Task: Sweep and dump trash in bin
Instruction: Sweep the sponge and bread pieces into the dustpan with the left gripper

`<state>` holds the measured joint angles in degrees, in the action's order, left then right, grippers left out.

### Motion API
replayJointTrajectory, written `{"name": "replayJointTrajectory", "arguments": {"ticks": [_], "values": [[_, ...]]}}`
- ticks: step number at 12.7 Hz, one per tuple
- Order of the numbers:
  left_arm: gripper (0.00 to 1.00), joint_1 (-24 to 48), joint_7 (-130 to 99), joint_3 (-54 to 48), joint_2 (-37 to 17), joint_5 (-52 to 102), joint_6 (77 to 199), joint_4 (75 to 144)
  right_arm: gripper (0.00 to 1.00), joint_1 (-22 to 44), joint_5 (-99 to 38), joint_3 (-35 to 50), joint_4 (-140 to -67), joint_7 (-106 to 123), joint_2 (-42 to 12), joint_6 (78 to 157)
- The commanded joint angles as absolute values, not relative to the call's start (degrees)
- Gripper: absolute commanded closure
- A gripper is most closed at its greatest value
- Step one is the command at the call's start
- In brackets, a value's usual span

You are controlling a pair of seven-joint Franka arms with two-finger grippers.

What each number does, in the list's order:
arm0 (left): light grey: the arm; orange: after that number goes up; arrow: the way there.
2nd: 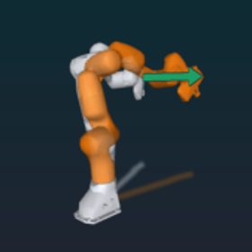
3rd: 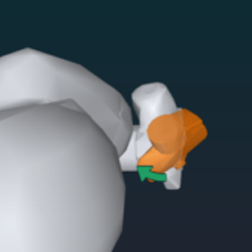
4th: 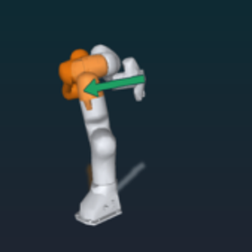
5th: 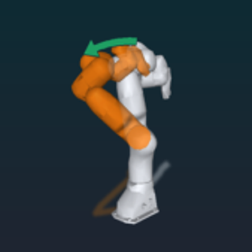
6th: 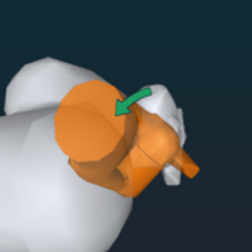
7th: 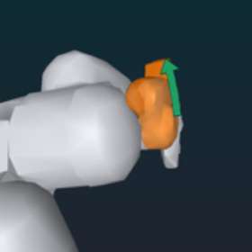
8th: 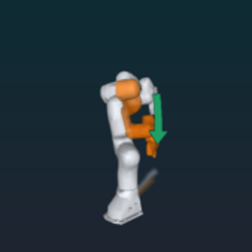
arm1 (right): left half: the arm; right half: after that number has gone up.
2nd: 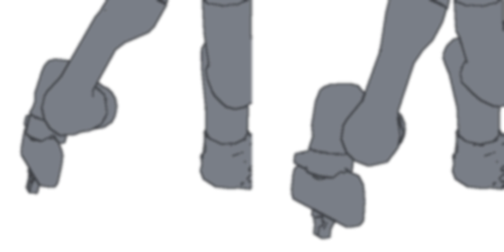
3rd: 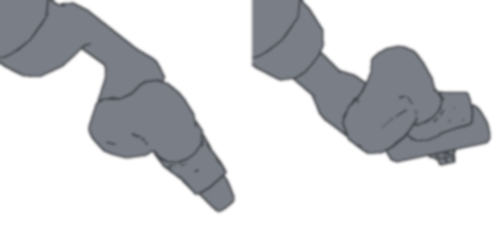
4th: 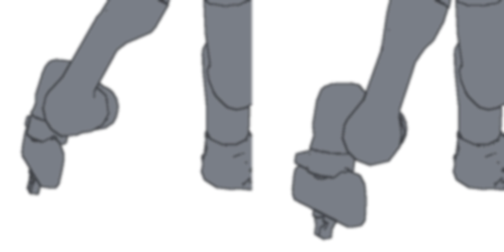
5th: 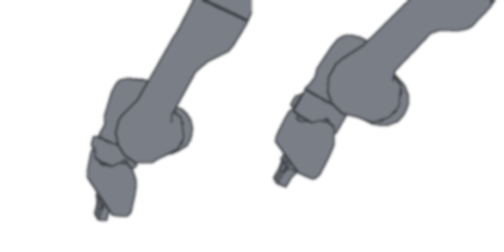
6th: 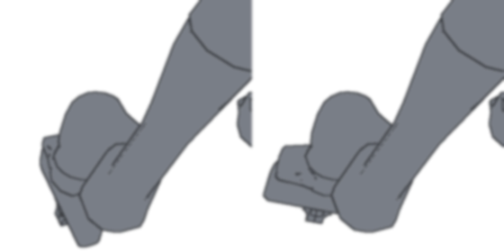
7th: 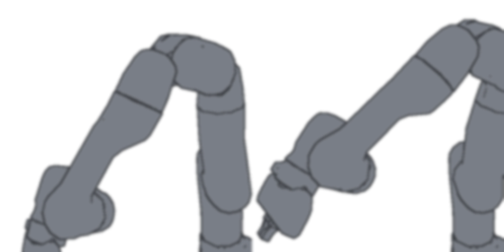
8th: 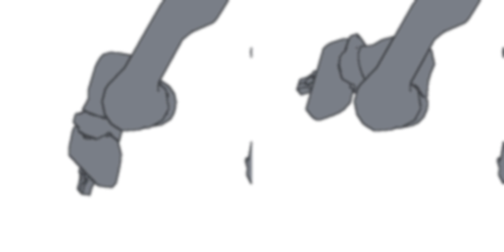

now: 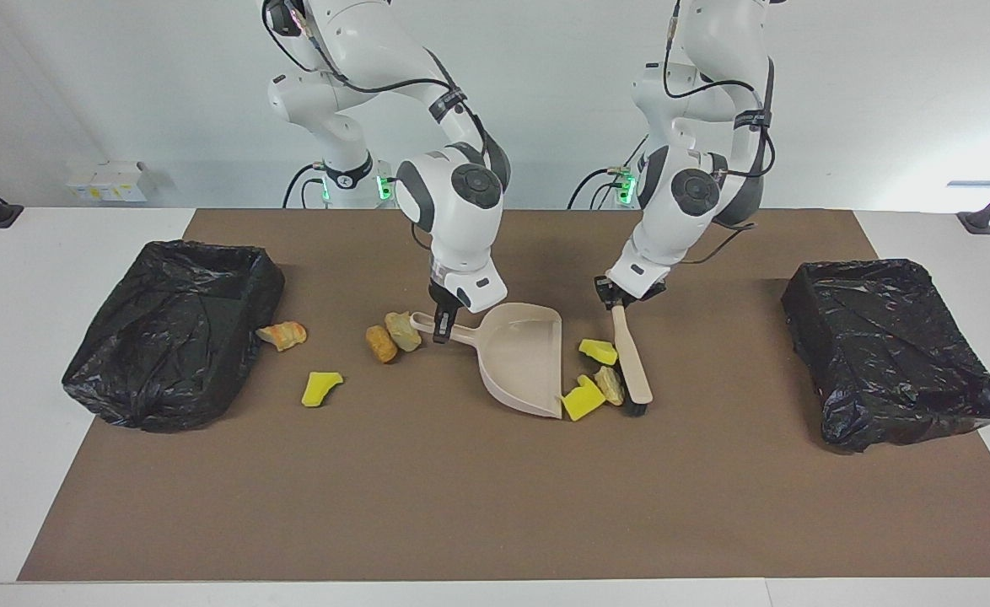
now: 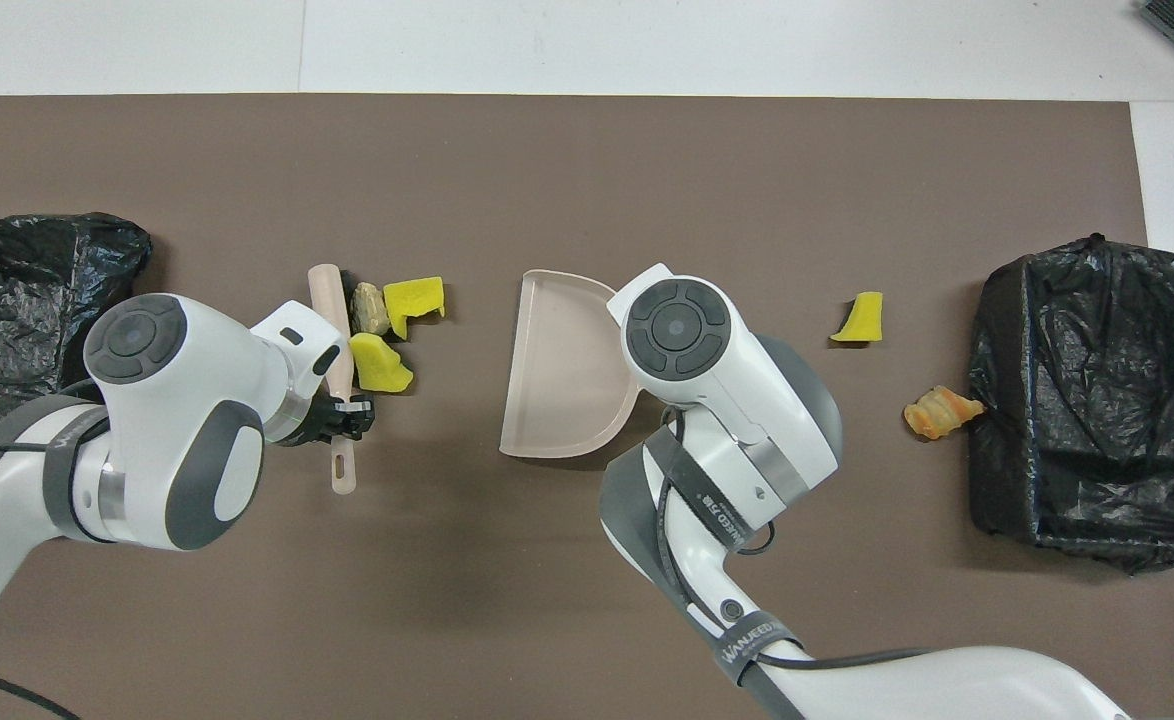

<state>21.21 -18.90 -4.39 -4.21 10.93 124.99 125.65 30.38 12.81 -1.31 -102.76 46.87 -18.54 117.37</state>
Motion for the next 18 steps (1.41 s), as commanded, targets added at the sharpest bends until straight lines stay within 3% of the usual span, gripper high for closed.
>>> {"name": "replayJointTrajectory", "arguments": {"ticks": [1,8,13,18], "values": [[1.00,25.39,-19.16,-3.60,-3.43,14.57,126.03,126.21,1.00,30.67,13.45,-0.88,-103.27,48.25,-19.77,120.75],[1.00,32.17,-24.17,-3.78,-3.34,19.51,124.37,124.02,1.00,29.44,7.50,-0.88,-104.68,48.60,-20.30,124.45],[1.00,31.03,-23.73,-3.16,3.07,14.00,104.98,119.98,1.00,27.35,5.89,-0.88,-103.45,51.76,-18.03,122.26],[1.00,30.15,-21.97,-2.90,5.36,12.48,99.76,119.18,1.00,23.21,3.25,-0.88,-102.75,56.69,-13.46,116.82]]}}
